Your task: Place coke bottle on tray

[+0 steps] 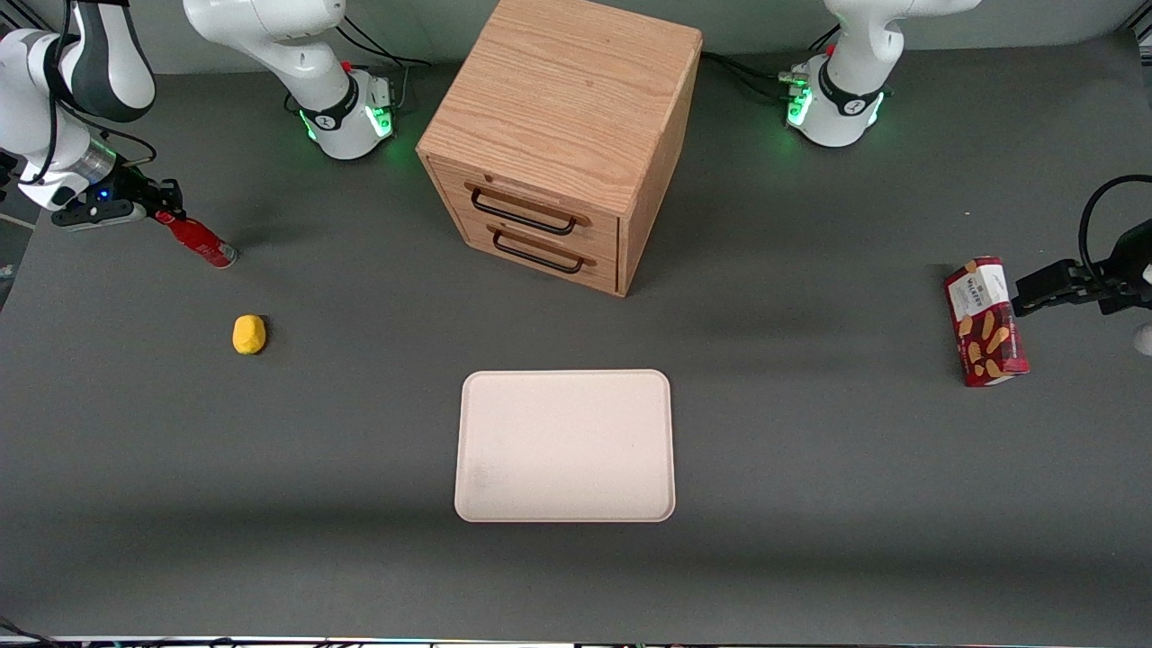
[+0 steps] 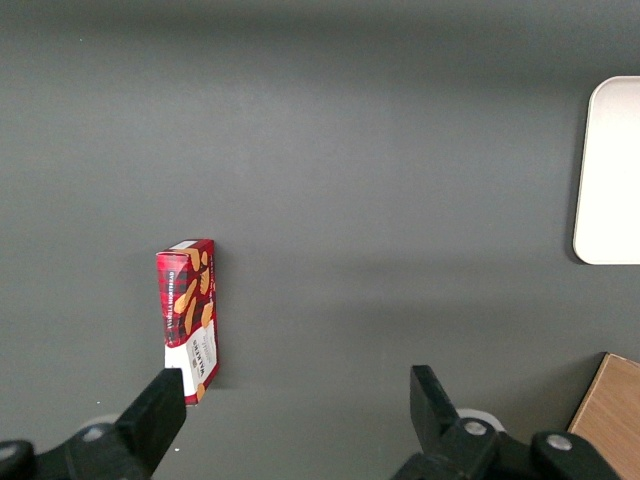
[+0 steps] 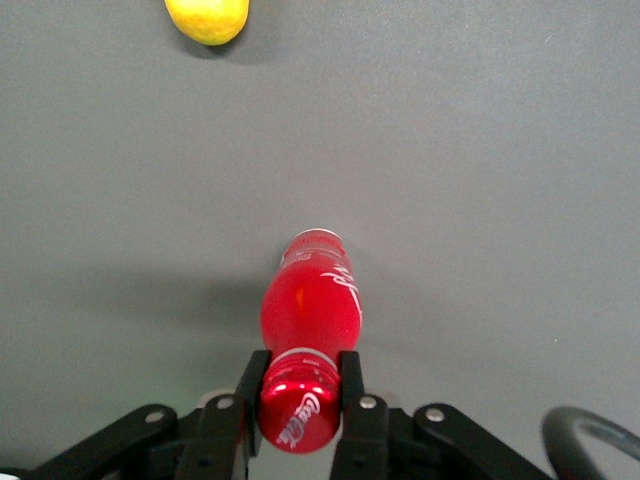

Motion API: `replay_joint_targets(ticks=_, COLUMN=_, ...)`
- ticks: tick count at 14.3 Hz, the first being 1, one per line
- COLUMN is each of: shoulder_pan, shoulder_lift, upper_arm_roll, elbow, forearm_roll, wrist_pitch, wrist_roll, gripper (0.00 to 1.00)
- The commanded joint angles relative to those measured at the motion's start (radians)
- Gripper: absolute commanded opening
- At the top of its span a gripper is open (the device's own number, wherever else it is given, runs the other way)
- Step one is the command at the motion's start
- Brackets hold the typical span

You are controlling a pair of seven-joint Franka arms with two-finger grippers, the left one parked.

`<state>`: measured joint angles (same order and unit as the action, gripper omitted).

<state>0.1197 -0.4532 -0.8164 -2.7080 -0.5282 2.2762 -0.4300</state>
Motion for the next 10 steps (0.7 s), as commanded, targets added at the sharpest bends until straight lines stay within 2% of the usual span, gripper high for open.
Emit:
replay_joint_targets(ticks=1, shoulder_pan=0.011, shoulder_lift=-0.019, upper_arm_roll=-0.017, elbow=-0.007, forearm_roll=-0.024, wrist_pitch=0.008, wrist_roll=-0.018, gripper=0.00)
replay_joint_targets(ticks=5, shoulder_pan=0.030, shoulder_lift=-0.021, upper_arm_roll=0.005, elbow=0.045, forearm_roll=-0.021, wrist_pitch=-0.067, wrist_roll=-0.009, gripper=0.00)
replay_joint_targets(ticks=7, shoulder_pan=0.044, shoulder_lift=-0.021, upper_arm_roll=0.072, elbow=0.098, forearm_roll=0.003, wrist_pitch=-0.145, wrist_roll=0.010, gripper=0.00)
replay_joint_targets(ticks=10, shoulder_pan=0.043, shoulder_lift=0.005, upper_arm_roll=0.206, elbow=0.190, forearm_roll=0.132, wrist_pitch=-0.237, wrist_roll=0.033, gripper=0.00)
